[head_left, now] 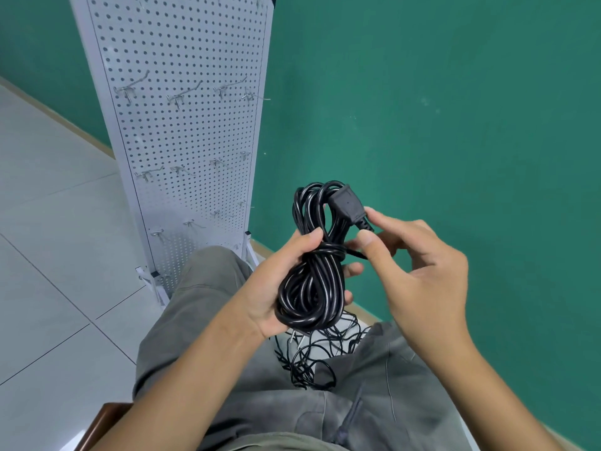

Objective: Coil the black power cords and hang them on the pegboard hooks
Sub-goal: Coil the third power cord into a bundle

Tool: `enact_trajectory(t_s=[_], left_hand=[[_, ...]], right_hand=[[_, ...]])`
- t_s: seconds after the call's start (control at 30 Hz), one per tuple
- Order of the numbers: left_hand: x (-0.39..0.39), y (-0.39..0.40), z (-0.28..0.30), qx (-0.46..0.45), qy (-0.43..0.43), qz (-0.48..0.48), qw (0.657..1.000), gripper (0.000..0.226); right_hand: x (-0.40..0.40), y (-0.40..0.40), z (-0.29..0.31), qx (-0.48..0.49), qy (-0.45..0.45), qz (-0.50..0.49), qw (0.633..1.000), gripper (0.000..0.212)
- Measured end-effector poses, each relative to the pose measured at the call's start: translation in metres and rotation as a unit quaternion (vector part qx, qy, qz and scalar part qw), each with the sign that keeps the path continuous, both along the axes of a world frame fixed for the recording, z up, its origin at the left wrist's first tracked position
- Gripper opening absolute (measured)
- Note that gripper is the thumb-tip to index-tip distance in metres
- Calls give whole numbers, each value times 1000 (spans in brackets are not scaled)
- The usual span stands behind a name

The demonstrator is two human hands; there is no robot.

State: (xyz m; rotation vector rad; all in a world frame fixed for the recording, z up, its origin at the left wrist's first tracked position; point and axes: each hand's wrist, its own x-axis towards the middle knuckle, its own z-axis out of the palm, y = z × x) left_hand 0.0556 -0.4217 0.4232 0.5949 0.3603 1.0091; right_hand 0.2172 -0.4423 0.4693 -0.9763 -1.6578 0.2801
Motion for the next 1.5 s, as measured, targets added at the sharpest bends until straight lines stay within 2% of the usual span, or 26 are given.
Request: enact_trajectory(t_s=[0.07,0.23,0.4,0.87,1.17,1.3,1.5], left_hand=[[0,-1,-1,9,11,2,1000,79],[2,-3,-2,23,16,-2,1000,73],[4,-8,5,47,44,26,998,34],[9,-10,3,82,47,45,994,38],[5,-6,-1,120,139,125,975,36],[1,-6,-1,174,221,162,946,39],[-4,-5,1,238,293,142,915,42]], right_hand=[[1,2,-3,50,-37,-25,998,22],[4,5,-10,127,-127,-79,981,15],[6,6,-8,139,-164,-90,973,13],[15,3,16,117,-324,-37,938,13],[14,10,16,86,-353,-38,931,16],[14,15,14,63,-345,-45,935,24],[16,12,15,81,-386,-55,917,13]])
